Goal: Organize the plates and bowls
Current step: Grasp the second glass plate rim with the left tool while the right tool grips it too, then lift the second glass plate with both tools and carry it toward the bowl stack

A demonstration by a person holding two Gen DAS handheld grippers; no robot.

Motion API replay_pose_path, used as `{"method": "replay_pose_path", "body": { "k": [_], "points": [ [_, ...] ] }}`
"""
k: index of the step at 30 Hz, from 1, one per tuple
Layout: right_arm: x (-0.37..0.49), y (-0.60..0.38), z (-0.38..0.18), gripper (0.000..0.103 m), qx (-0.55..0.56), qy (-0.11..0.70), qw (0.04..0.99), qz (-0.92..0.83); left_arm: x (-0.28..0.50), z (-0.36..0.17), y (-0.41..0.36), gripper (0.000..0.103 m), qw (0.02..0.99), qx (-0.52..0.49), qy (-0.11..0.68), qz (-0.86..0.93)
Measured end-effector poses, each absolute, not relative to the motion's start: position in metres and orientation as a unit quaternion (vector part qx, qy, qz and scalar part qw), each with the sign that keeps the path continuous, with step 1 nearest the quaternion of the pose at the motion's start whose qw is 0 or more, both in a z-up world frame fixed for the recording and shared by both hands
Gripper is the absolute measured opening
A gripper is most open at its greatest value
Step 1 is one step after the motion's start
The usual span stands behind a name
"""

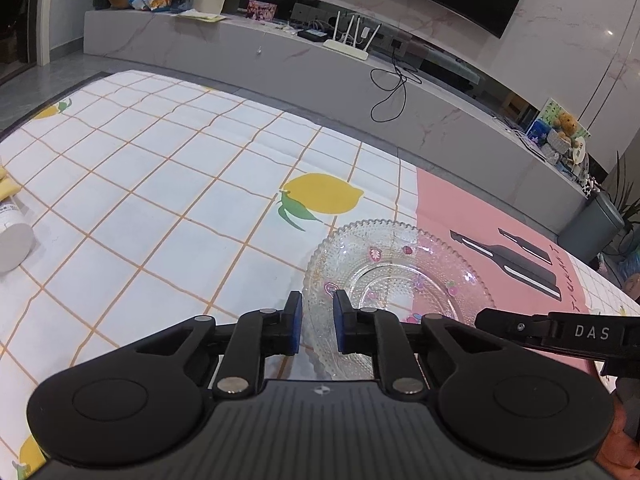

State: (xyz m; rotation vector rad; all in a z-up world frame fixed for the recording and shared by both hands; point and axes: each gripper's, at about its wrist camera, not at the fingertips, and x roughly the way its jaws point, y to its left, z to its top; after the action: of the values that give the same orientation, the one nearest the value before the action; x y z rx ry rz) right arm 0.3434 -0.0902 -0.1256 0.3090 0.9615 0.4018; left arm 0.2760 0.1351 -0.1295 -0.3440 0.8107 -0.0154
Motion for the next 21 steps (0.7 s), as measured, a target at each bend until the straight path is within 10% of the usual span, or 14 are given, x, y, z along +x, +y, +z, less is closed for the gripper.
{"method": "replay_pose_path", "body": {
  "k": [21],
  "points": [
    [0.269,-0.148,-0.061,0.006,0.187,0.421,0.872,0.166,0.219,-0.066,0.092,0.013,0.909,-0.165,0.382,-0.034]
  ]
}}
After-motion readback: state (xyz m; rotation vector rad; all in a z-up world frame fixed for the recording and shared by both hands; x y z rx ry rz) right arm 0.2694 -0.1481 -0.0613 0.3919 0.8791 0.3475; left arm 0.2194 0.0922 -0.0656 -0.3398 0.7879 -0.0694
